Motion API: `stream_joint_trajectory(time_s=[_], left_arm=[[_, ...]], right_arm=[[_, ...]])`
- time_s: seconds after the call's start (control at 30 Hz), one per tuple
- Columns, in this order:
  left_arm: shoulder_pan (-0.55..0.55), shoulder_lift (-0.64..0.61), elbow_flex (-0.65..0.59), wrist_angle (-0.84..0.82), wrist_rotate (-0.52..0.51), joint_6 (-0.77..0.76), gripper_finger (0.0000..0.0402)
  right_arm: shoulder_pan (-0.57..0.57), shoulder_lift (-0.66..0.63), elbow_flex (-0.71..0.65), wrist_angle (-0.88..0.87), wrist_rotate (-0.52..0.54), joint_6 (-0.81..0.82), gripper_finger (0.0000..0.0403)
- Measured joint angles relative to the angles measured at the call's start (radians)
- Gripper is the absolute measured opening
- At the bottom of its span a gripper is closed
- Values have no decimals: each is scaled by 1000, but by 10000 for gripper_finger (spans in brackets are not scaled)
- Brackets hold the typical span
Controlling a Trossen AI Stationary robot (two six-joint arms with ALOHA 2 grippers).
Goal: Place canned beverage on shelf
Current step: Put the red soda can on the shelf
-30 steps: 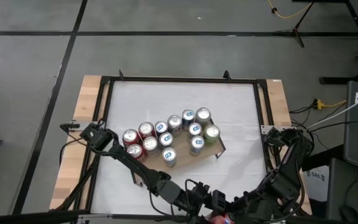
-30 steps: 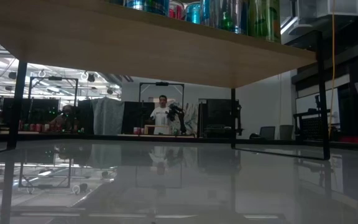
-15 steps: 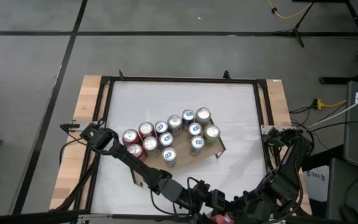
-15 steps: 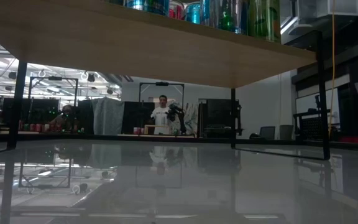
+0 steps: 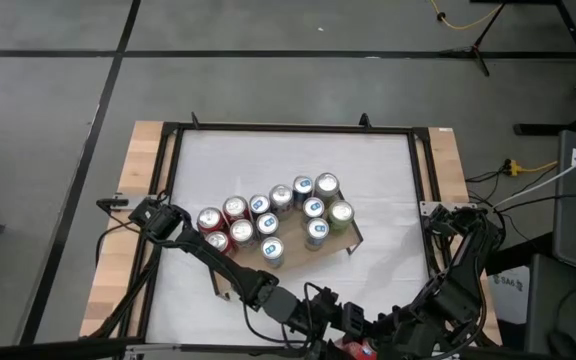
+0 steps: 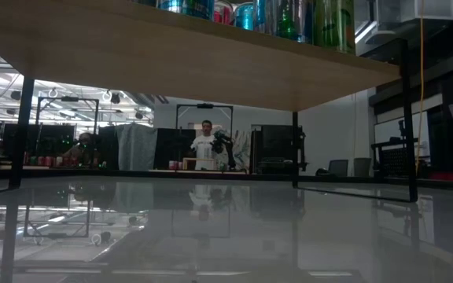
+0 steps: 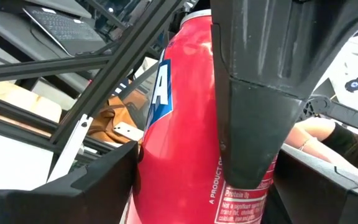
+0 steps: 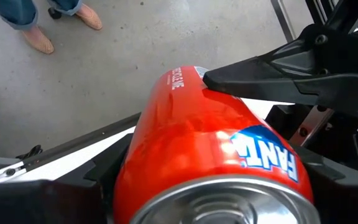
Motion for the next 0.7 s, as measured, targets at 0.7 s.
stream_joint_trajectory(time_s=[0.7], left_arm=[[36, 2, -3, -50, 154, -82, 387]], right_arm=[[0, 0, 0, -27, 0, 26, 291]])
